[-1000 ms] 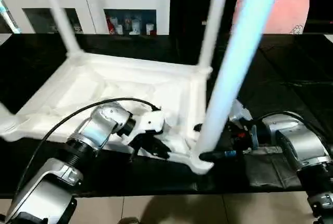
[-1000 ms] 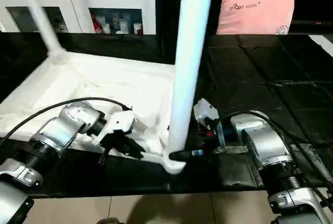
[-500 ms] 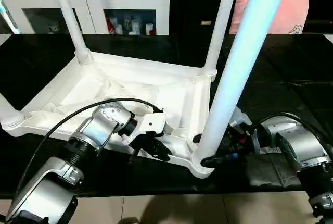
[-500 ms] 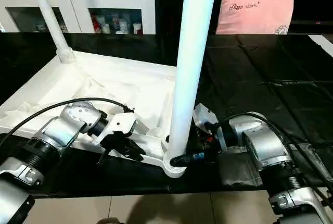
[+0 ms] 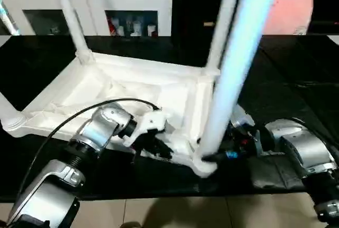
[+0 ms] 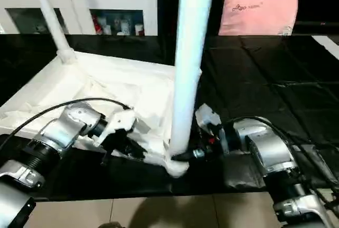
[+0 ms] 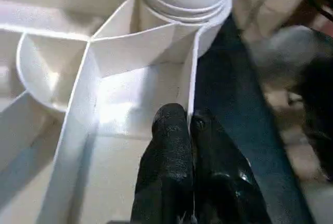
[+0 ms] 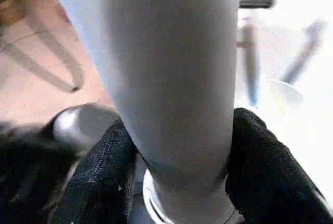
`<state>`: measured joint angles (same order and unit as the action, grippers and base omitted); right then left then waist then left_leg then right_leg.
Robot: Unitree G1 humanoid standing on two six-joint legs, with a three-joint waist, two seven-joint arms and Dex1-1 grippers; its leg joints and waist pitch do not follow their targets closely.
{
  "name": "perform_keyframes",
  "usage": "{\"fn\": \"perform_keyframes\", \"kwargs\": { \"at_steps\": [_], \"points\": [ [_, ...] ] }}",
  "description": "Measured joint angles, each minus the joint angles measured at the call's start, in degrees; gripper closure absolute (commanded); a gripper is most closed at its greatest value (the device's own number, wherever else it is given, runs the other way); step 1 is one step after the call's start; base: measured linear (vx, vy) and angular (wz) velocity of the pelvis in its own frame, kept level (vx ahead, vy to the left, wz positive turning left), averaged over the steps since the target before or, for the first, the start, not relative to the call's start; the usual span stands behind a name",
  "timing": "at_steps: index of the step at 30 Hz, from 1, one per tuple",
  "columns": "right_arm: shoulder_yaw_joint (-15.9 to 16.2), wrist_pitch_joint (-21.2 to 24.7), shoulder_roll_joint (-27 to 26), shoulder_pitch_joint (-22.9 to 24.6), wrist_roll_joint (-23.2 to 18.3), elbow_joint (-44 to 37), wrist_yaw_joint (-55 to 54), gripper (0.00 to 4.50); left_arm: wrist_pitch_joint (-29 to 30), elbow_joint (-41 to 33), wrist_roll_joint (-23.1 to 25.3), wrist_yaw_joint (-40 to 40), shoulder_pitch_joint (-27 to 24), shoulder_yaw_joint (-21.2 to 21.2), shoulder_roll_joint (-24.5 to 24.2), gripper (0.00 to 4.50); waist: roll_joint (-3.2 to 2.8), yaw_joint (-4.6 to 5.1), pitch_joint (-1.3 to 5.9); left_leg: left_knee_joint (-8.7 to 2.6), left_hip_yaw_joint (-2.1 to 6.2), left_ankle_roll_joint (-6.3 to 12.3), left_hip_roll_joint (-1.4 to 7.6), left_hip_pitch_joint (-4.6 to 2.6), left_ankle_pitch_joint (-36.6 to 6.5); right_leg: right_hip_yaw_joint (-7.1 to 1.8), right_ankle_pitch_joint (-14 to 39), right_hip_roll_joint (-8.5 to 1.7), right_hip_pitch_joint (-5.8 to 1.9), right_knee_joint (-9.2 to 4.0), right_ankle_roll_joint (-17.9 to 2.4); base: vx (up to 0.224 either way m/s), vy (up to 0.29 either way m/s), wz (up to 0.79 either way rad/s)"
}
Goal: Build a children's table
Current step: Rotate leg to tighten
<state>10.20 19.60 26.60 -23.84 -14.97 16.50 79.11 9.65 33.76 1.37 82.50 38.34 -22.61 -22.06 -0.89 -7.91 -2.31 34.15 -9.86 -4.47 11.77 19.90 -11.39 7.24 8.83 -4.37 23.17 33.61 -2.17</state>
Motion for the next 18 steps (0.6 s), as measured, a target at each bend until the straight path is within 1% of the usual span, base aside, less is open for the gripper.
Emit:
{"fn": "perform_keyframes", "kwargs": {
  "at_steps": [3,6,8,10,12,13,15,18],
  "points": [
    [-2.0,0.3,-3.1,-0.1,1.3,0.9,-8.1,2.43,2.1,0.8,0.6,-4.6,0.5,1.4,0.5,4.50,0.03,1.62,-0.02,0.00,-0.01,-0.16,-0.01,0.01,0.0,0.00,0.0,0.00,0.03,-0.04,0.0,0.000,0.000,0.00],
    [-4.0,1.5,-6.5,-1.2,2.9,2.4,-17.4,2.46,5.7,0.8,1.1,-10.7,0.6,2.9,2.0,4.50,0.11,2.94,-0.07,0.00,0.00,-0.14,0.00,0.03,0.0,0.00,0.0,0.00,0.03,-0.05,0.0,0.000,0.000,0.00],
    [-5.2,2.5,-8.8,-1.7,4.2,2.7,-23.4,2.46,8.8,0.8,1.2,-14.8,0.7,4.4,3.7,4.50,0.11,3.20,-0.06,-0.02,0.00,-0.10,0.00,0.01,0.0,0.01,0.0,0.01,0.03,-0.03,0.0,0.000,0.000,0.00],
    [-6.9,3.4,-12.5,-3.1,6.3,4.0,-32.1,2.48,12.6,1.0,1.3,-21.0,0.9,6.8,6.5,4.50,0.07,3.32,-0.04,-0.09,0.00,-0.06,0.00,-0.01,0.0,0.01,0.0,0.01,0.04,-0.02,0.0,0.000,0.000,0.00],
    [-7.7,3.4,-14.4,-4.3,8.1,4.9,-38.4,2.50,15.1,1.2,1.3,-25.5,1.4,7.9,9.0,4.50,0.07,3.11,-0.04,-0.10,-0.01,-0.01,-0.01,0.04,0.0,0.01,0.0,0.01,0.06,-0.09,0.0,0.000,0.000,0.00],
    [-7.9,3.4,-15.0,-4.5,8.4,5.2,-40.4,2.51,15.8,1.3,1.1,-26.8,1.4,8.5,9.9,4.50,0.07,3.05,-0.03,-0.12,-0.02,0.04,-0.01,0.05,0.0,0.00,0.0,0.01,0.05,-0.12,0.0,0.000,0.000,0.00],
    [-9.4,3.3,-18.5,-6.0,10.4,7.1,-48.2,2.53,17.1,1.8,1.1,-32.3,1.4,10.1,12.6,4.50,0.04,3.06,-0.02,-0.13,-0.03,0.04,-0.02,0.04,0.0,-0.01,0.0,0.00,0.05,-0.13,0.0,0.000,0.000,0.00],
    [-9.8,2.8,-21.3,-7.3,12.8,8.7,-56.0,2.53,18.3,2.1,1.1,-37.2,1.5,11.4,15.2,4.50,0.02,2.95,-0.01,-0.13,-0.03,0.03,-0.03,0.02,0.0,-0.01,0.0,-0.01,0.03,-0.14,0.0,0.000,0.000,0.00]
  ]
}}
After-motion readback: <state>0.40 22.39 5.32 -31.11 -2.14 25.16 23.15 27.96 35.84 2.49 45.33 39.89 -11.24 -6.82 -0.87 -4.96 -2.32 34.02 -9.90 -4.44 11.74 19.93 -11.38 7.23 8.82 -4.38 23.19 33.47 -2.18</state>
